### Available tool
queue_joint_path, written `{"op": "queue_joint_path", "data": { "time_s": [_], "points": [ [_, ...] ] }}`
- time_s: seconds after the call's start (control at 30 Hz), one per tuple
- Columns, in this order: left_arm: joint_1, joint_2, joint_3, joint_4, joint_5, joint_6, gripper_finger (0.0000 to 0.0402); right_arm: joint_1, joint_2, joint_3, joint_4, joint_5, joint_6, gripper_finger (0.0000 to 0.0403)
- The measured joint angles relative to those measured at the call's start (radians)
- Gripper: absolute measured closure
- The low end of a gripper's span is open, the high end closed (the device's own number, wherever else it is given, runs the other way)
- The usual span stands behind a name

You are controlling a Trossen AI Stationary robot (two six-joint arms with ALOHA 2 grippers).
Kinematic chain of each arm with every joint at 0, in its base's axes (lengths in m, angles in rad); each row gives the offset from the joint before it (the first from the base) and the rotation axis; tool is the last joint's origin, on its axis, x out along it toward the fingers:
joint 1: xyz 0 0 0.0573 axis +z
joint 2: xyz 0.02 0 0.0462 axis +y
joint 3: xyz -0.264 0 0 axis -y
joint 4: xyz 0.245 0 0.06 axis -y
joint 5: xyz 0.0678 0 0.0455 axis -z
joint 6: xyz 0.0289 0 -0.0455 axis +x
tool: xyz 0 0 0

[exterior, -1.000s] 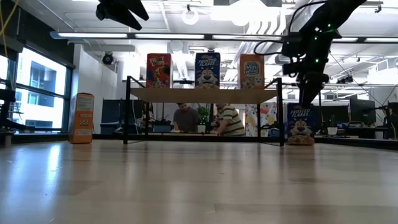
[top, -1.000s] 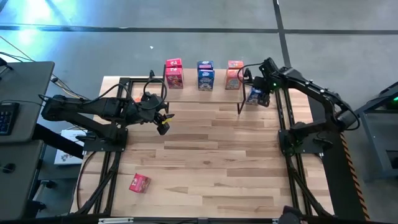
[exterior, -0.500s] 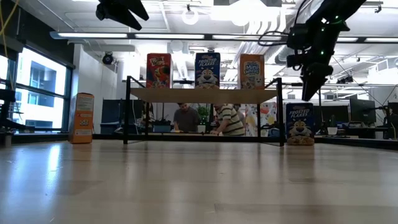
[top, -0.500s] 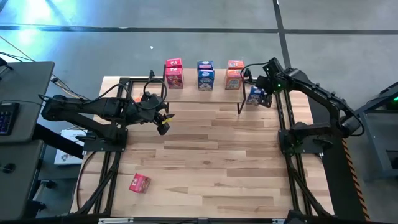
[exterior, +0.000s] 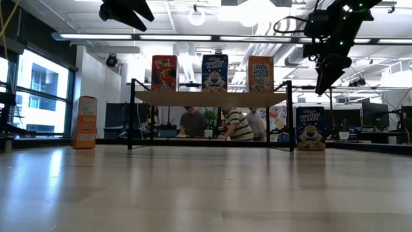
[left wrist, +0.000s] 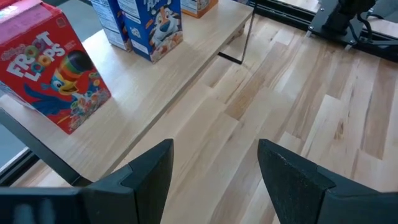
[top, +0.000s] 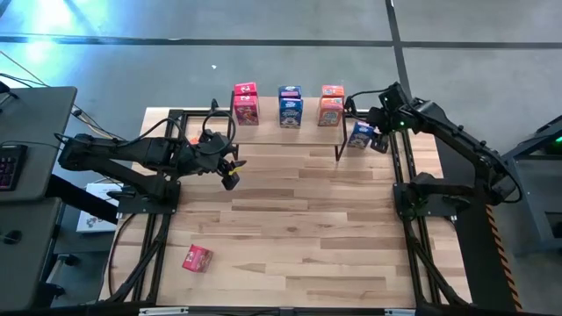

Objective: Stack cereal on shelf
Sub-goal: Put the blue cereal box on the shelf

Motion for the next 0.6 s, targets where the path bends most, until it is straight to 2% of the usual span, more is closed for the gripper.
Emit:
{"op": "queue_joint_path", "data": {
  "time_s": [0.27, 0.47, 0.6],
  "points": [
    [0.000, 0.000, 0.000, 0.000, 0.013, 0.000, 0.0179, 0.000, 0.000, 0.000, 0.000, 0.007, -0.014, 0.0150],
    [0.000, 0.000, 0.000, 0.000, 0.013, 0.000, 0.0179, 0.007, 0.002, 0.002, 0.021, 0.113, -0.011, 0.0120],
    [0.000, 0.000, 0.000, 0.000, 0.013, 0.000, 0.0179, 0.007, 0.002, 0.002, 0.023, -0.005, -0.019, 0.0119]
  ]
}}
